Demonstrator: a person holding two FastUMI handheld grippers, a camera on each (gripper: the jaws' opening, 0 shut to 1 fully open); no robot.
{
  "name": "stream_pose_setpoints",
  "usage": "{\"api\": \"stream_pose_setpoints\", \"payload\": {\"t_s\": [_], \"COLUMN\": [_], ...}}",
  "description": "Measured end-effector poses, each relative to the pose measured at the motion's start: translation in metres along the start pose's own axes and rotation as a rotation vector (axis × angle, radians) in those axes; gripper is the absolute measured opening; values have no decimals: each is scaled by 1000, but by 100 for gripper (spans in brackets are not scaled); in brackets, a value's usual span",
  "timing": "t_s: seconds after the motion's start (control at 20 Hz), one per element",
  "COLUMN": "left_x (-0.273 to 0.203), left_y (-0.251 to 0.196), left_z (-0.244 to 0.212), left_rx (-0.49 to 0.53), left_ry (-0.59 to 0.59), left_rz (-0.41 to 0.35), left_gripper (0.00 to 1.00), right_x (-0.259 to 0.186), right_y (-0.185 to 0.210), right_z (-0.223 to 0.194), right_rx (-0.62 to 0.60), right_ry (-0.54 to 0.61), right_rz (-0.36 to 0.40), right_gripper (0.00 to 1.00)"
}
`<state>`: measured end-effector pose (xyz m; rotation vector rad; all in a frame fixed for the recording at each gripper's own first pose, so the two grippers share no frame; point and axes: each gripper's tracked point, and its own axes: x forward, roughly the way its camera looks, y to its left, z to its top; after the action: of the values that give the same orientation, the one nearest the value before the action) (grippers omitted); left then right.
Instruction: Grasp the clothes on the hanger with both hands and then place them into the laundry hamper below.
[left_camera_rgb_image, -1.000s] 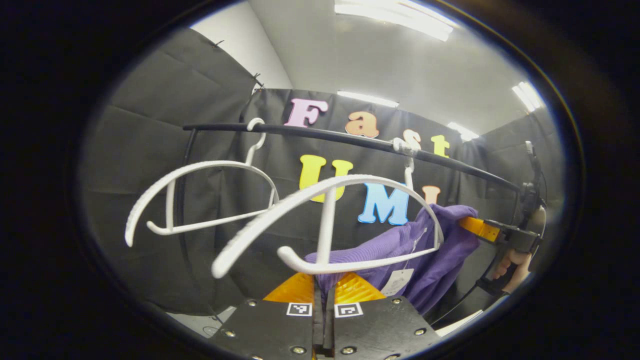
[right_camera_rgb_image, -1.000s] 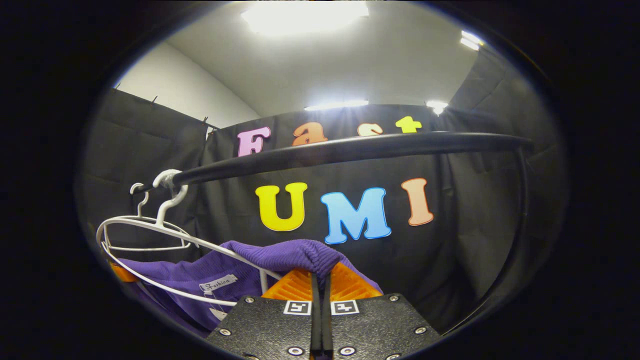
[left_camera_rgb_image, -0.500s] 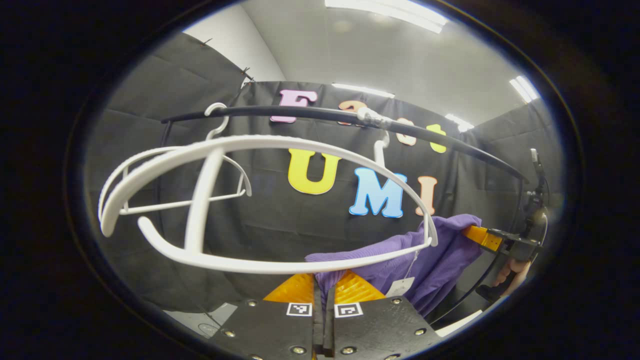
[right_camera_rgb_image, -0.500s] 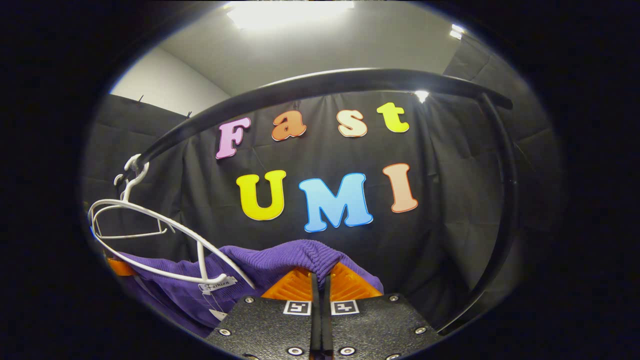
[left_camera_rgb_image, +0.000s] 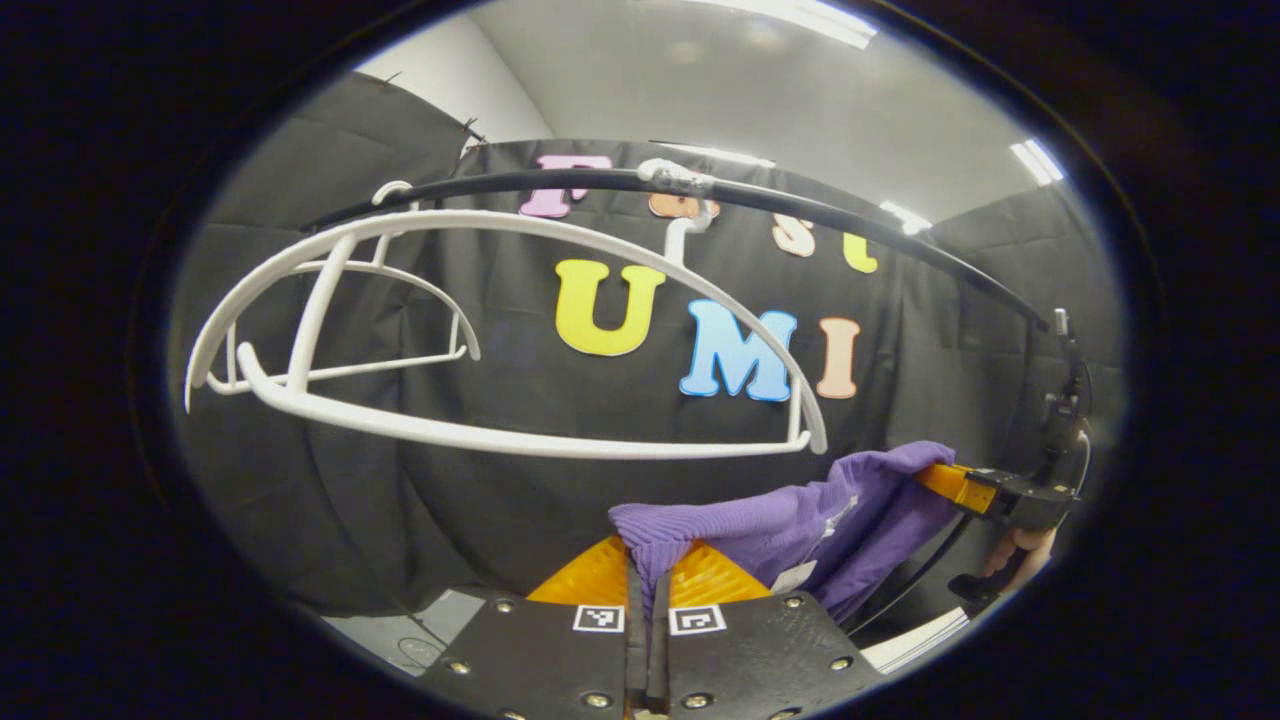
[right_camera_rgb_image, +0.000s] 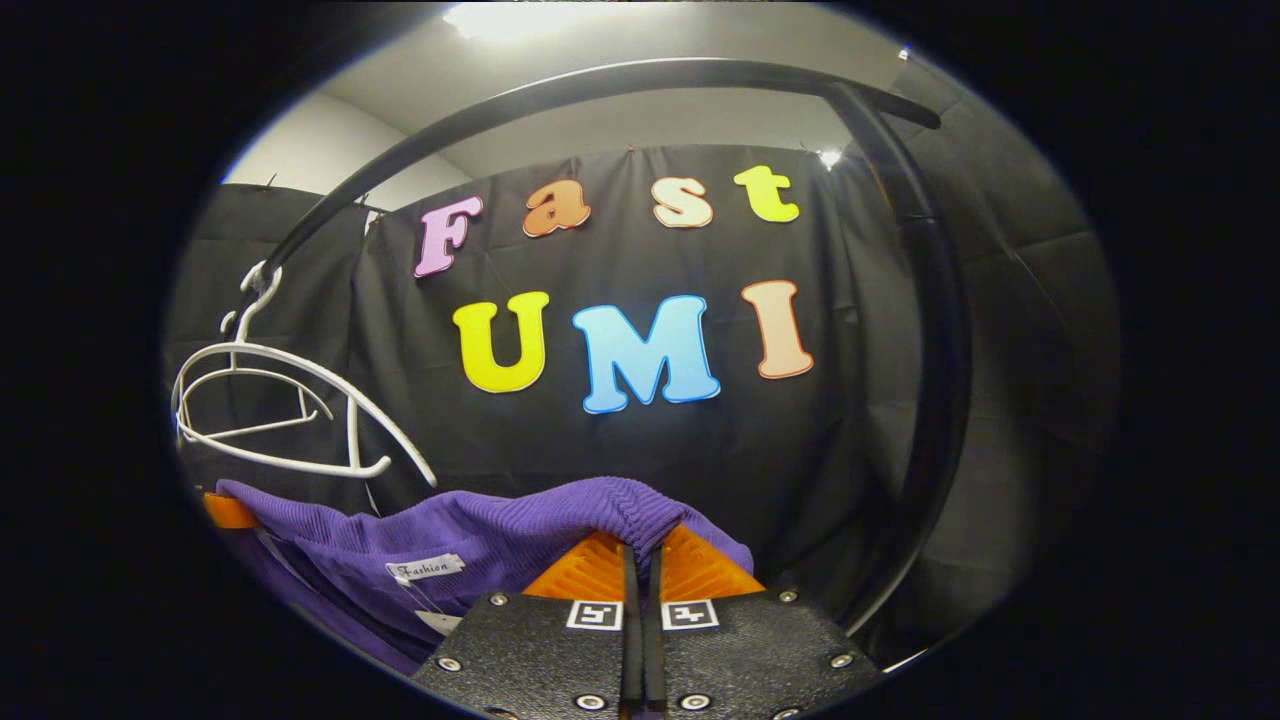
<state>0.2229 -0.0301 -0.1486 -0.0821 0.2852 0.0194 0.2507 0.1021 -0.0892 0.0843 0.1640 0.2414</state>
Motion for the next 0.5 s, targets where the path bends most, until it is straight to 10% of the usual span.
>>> {"api": "stream_pose_setpoints", "payload": {"t_s": [0.5], "left_x": [-94], "left_y": [37], "left_z": [-39], "left_rx": [49], "left_ry": [48], "left_rz": [-77], "left_gripper": [6], "right_x": [-102], "right_y": [50], "right_z": [-22], "right_rx": [-66], "right_ry": [49], "right_rz": [-42], "right_gripper": [0]}}
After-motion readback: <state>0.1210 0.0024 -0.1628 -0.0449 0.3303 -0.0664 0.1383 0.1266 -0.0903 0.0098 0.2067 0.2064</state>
